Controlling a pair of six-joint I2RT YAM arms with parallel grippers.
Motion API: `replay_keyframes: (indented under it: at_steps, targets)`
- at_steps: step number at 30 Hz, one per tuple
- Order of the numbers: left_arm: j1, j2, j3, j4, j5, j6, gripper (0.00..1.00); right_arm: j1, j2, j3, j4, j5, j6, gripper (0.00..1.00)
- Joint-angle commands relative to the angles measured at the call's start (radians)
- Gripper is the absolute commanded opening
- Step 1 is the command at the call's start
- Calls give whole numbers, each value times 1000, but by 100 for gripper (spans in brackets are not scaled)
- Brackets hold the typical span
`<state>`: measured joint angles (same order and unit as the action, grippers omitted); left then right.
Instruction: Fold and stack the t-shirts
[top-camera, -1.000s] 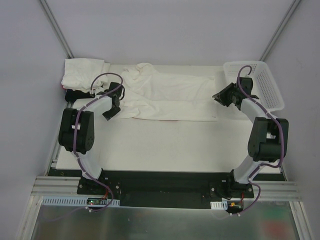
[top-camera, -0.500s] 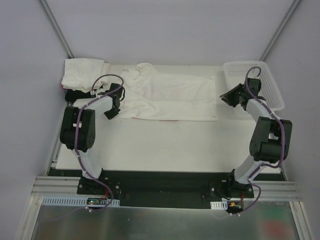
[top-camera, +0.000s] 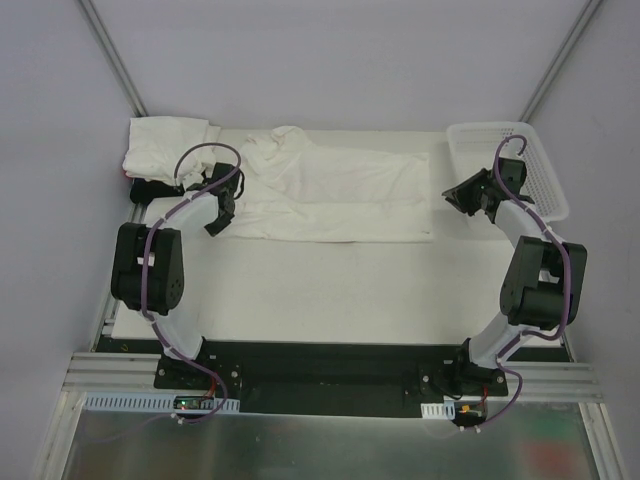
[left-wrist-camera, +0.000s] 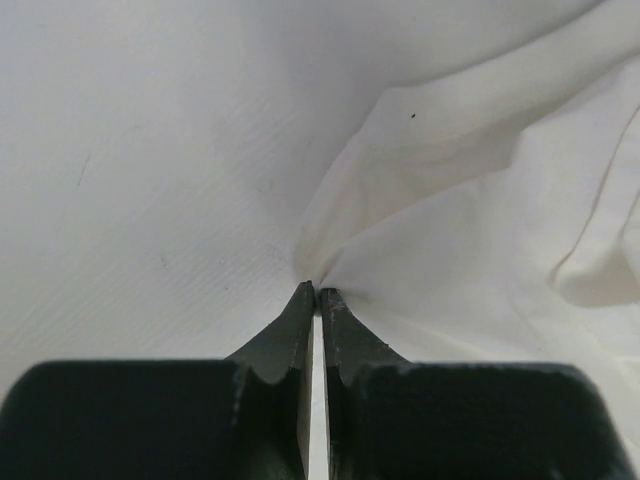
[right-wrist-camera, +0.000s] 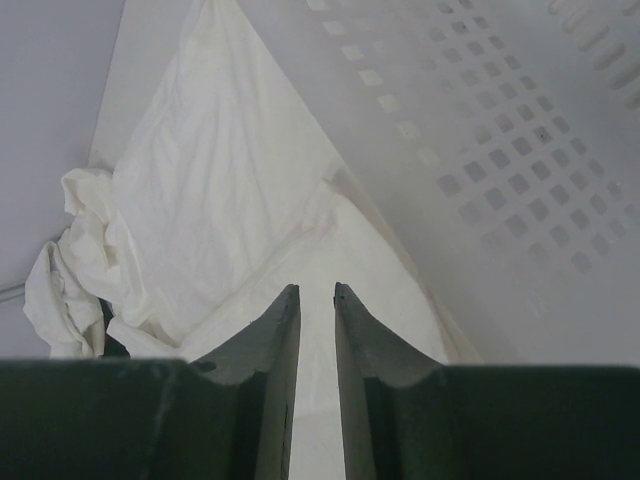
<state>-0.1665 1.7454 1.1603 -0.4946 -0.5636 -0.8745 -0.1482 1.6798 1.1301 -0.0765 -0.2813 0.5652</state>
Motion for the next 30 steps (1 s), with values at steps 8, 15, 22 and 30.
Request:
replay_keyframes:
  at_steps: [8, 15, 22, 30]
  targets:
    - [24, -78, -7, -48, -94, 19, 0, -16, -81, -13, 35, -35, 18, 24]
    - [24, -60, -2, -48, -70, 31, 18, -17, -92, -20, 34, -41, 22, 25]
    - [25, -89, 15, -48, -65, 38, 26, 71, -52, -20, 61, -48, 41, 28]
    - [28, -90, 169, -47, -16, 54, 30, 320, 133, 59, 50, -67, 24, 31]
